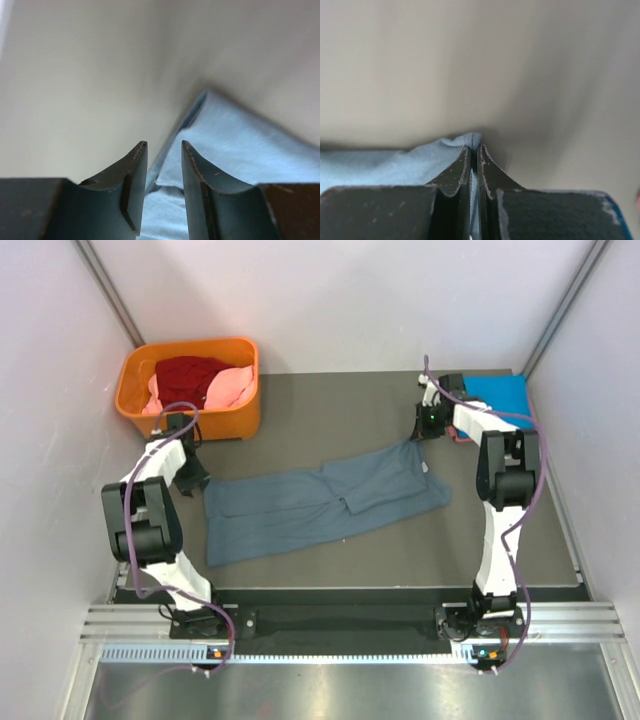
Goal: Fold and stack the t-shirts
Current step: Fold the tshirt
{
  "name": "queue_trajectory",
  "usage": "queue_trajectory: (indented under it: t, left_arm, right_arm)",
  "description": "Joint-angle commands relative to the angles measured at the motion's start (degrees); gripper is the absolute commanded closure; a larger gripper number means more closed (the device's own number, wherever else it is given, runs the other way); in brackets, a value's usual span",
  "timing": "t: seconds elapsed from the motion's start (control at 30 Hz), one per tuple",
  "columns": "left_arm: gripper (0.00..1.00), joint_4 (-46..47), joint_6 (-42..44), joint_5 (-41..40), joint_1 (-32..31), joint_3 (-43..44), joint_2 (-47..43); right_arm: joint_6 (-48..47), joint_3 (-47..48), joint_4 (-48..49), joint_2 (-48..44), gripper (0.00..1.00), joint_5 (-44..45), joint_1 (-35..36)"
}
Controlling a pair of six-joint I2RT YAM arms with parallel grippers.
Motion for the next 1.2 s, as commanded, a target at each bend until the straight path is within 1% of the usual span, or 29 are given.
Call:
queue_trajectory:
  t: [0.0, 0.07, 0.1, 0.17, 0.2, 0.23, 0.33, 0.37, 0.4, 0.5, 0.57, 0.63, 0.67, 0.7, 0.73, 0.77, 0.87, 0.93, 1.03, 1.07, 1.1, 1.13, 1.17]
  left_arm:
    - [0.61, -1.2, -0.8, -8.1, 0.4, 4.6, -6.8]
    - [0.59, 1.8, -0.4, -8.6, 0.3, 4.1, -10.6]
    - [0.59, 2.5, 0.3, -8.1, 0.3, 3.9, -11.6]
    - [0.59, 3.9, 0.6, -4.6, 0.3, 4.2, -13.6]
    - [0.59, 4.2, 1.1, -2.5, 0.3, 4.4, -14.1]
    - [0.59, 4.5, 0.8, 1.9, 0.4, 4.3, -14.4]
    - [0.59, 6.3, 0.2, 10.5, 0.3, 2.6, -15.8]
    - [0.59, 6.9, 0.1, 15.7, 0.2, 1.9, -16.0]
    - [0.59, 7.7, 0.4, 17.2, 0.1, 0.5, -16.1]
    - [0.6, 7.3, 1.1, 21.5, -0.4, -0.8, -15.6]
    - [0.61, 7.4, 1.4, 23.3, -2.5, -1.5, -15.4]
    - [0.62, 8.0, 2.1, 21.3, -5.6, -3.0, -15.9]
    - [0.62, 8.4, 2.3, 19.3, -9.3, -3.6, -17.1]
    - [0.62, 8.7, 2.2, 14.8, -11.7, -4.9, -17.7]
    - [0.62, 9.6, 2.1, 13.6, -13.7, -5.3, -18.9]
    - [0.62, 9.6, 1.7, 11.3, -17.1, -5.9, -19.5]
    - [0.62, 7.8, 1.2, 8.7, -21.8, -5.5, -19.8]
    - [0.62, 6.7, 1.4, 7.2, -23.6, -5.5, -19.8]
    - [0.62, 5.3, 3.5, 7.8, -27.5, -6.5, -19.7]
    - [0.62, 5.3, 5.2, 8.9, -29.6, -7.2, -20.0]
    - [0.62, 5.0, 6.0, 9.8, -30.7, -7.5, -20.1]
    - [0.63, 4.2, 7.1, 10.2, -33.5, -8.0, -20.2]
    - [0.63, 4.2, 7.5, 10.1, -35.1, -8.2, -20.2]
  right_arm:
    - [2.9, 8.9, 4.2, 4.0, 1.0, 2.4, 1.1]
    - [3.7, 12.6, 4.4, 6.1, 1.0, 2.4, 1.5]
    - [4.6, 16.8, 4.4, 8.2, 1.0, 2.4, 1.6]
    - [5.8, 20.7, 4.9, 10.2, 1.0, 2.7, 1.9]
    - [7.2, 24.4, 5.3, 12.3, 1.0, 2.6, 1.9]
    - [8.0, 26.3, 6.5, 13.3, 1.0, 3.0, 1.9]
    - [10.8, 32.5, 9.9, 17.2, 1.0, 3.3, 1.9]
    - [11.3, 34.2, 10.5, 18.4, 1.0, 3.3, 1.9]
    - [12.4, 37.0, 11.3, 20.3, 1.0, 3.3, 1.9]
    - [14.5, 40.4, 15.2, 23.4, 1.0, 3.8, 1.9]
    - [15.7, 41.3, 19.1, 24.7, 1.0, 4.1, 1.9]
    - [17.9, 43.7, 22.2, 26.8, 1.0, 4.2, 1.8]
    - [18.5, 44.3, 23.3, 27.5, 1.0, 4.0, 1.9]
    - [19.6, 45.0, 26.0, 28.5, 1.0, 3.4, 1.9]
    - [20.0, 45.2, 26.2, 28.9, 1.0, 3.3, 1.9]
    - [20.5, 45.5, 28.2, 29.4, 1.0, 3.4, 1.9]
    - [21.0, 47.1, 29.5, 30.4, 1.0, 5.4, 1.9]
    - [21.4, 47.5, 31.1, 30.5, 1.0, 6.9, 1.9]
    - [21.7, 47.5, 31.2, 29.4, 0.87, 7.4, 1.9]
    - [21.4, 47.2, 30.6, 27.3, 0.77, 7.2, 1.9]
    - [21.4, 45.8, 29.6, 25.7, 0.74, 6.6, 1.9]
    - [21.8, 42.3, 29.5, 21.5, 0.67, 5.9, 1.8]
    - [21.8, 42.2, 29.5, 19.1, 0.61, 5.9, 1.6]
